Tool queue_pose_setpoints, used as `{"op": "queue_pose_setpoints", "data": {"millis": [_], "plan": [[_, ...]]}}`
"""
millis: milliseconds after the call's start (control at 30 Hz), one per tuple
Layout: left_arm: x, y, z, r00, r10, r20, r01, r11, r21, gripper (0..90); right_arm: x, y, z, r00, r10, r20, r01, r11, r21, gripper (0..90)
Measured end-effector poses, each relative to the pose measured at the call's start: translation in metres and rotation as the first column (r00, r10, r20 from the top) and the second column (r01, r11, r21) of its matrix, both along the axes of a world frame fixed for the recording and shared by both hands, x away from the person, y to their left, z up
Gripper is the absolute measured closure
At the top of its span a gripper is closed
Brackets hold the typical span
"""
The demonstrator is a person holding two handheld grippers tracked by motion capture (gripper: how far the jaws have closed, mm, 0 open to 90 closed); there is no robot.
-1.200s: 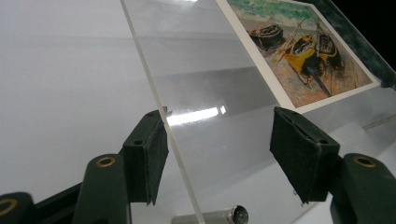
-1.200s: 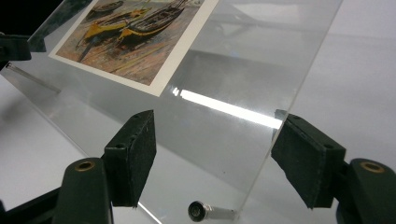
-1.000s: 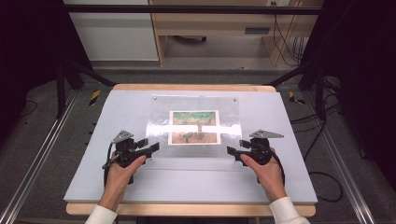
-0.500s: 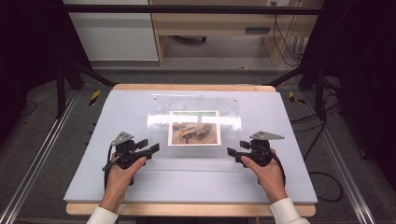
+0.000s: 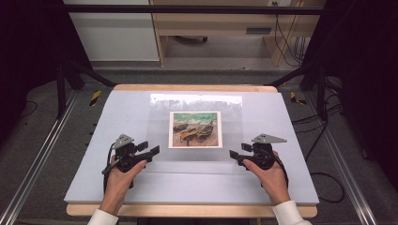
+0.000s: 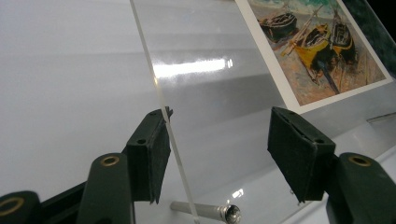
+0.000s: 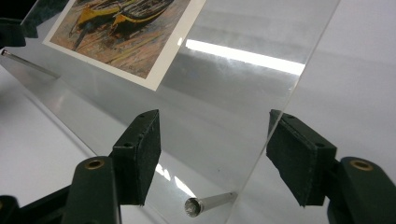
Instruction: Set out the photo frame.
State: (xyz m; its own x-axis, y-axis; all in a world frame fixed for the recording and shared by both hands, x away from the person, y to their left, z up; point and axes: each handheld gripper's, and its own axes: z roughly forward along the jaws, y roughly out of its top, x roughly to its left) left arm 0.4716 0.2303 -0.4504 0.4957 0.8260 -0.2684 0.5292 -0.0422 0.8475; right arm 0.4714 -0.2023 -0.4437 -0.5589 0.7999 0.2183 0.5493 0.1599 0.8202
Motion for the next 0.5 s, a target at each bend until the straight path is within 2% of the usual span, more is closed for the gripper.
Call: {"op": "queue_pose_setpoints", "data": {"millis": [500], "plan": [[-0.0042,-0.0004,0.0015,1.0,-0.002,0.005,0.002,0.9998,0.021,39.5,-0.0055,-0.0005,0.0011,1.0,-0.001,0.002,0.001,1.0,-0.016,38.8]]}}
